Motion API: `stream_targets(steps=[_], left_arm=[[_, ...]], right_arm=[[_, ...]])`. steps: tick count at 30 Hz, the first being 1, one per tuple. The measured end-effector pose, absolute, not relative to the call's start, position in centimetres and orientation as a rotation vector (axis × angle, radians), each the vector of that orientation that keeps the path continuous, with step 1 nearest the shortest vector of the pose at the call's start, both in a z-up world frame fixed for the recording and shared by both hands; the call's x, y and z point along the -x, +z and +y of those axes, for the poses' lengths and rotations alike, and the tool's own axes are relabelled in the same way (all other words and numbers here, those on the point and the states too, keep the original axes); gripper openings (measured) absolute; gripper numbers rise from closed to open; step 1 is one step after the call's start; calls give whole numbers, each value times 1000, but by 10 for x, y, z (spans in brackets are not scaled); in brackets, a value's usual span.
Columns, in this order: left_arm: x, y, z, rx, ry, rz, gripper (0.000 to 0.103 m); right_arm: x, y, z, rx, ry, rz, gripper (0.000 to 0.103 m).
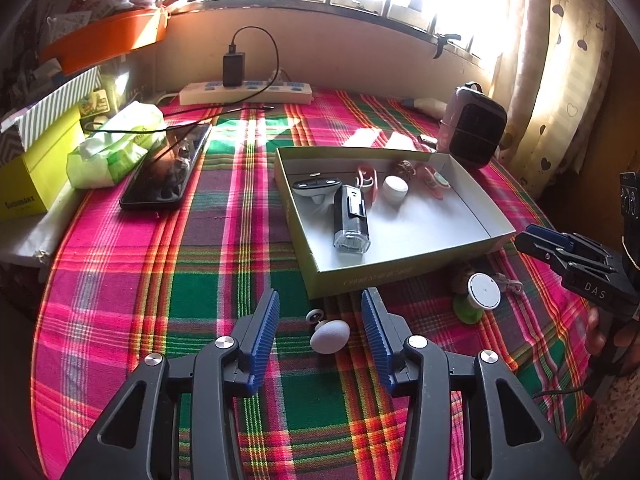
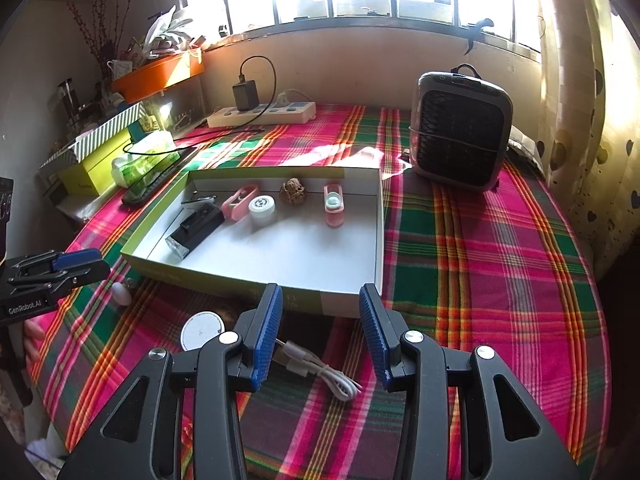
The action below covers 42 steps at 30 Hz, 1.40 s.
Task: Organize objects
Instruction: 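Move both open grippers out of the box toward the white knob and white cable, then grasp the white egg-shaped knob with the left gripper while the right gripper grasps the white USB cable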
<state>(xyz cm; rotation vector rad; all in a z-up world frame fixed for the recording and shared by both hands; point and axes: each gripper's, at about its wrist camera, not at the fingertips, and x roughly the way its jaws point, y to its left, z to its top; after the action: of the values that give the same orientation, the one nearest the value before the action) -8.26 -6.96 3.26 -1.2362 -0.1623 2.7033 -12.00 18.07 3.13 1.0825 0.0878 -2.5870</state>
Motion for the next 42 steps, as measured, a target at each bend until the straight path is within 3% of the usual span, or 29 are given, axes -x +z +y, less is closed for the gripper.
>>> stream_targets(steps=[11,15,42], left_arm=[[80,17,-64,1285,2659,-163,42],[81,11,-62,1305,2647,-167,42],[90,2,-62,1337,2665,-189,42]], right_arm=[[111,14,193,-1138,-2575,88,42],[109,9,193,-1148,-2559,112,49],[109,-8,172,-1208,-2442,190,49]])
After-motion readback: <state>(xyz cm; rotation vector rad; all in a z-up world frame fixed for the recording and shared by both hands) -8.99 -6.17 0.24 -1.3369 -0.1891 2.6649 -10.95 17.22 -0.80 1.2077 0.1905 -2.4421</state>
